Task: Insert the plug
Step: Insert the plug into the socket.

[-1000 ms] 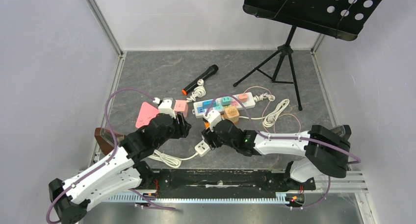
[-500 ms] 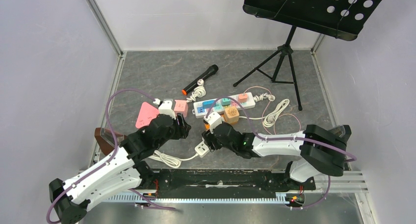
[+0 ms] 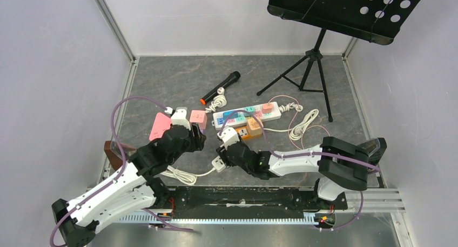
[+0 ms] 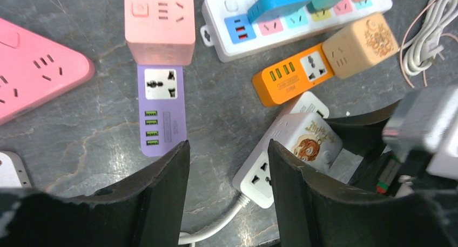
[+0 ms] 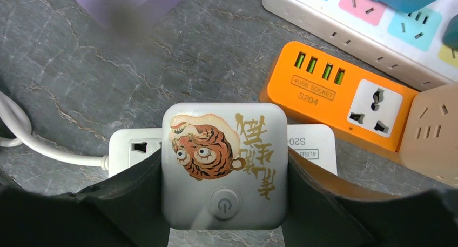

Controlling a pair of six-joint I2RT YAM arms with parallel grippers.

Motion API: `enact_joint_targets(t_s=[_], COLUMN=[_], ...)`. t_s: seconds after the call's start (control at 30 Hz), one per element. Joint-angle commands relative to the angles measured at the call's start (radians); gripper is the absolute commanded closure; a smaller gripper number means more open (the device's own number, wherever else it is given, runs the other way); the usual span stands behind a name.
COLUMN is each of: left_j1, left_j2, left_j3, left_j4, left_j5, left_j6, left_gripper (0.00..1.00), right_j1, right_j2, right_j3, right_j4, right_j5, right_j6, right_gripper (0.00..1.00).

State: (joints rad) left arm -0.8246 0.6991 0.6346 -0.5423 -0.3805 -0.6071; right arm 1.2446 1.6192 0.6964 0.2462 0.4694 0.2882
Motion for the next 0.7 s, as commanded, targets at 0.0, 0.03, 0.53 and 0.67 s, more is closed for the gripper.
enact_joint_targets(t_s=[0.0,0.03,0.53,0.67], left_j1=[0.008,0.008,0.016,0.016], left_j2=[-0.003,-0.002,0.016,0.007], left_j3=[0.08,0.09,0.142,0.139], left_j4=[-0.003,-0.006,0.025,0.027], left_j5=[-0.082,-0.095,-0.129,-0.127], left_j6=[0.048,0.053,0.098,0.098], left_gripper=[0.39,0.38,0.37,0.37], right_j1=[0.001,0.001,-0.018,-0.037], right_j2=[0.206,0.208,-0.016,-0.121], right_j3=[-0.052,-0.03,0.093,0.176], right_j4=[-0.565,-0.591,-0.604,-0.597], right_j5=[-0.129,-0.117,-0.058,-0.059], right_j6=[0.016,0.016,0.07,0.056], right_gripper=[1.0,1.0,0.48,0.05])
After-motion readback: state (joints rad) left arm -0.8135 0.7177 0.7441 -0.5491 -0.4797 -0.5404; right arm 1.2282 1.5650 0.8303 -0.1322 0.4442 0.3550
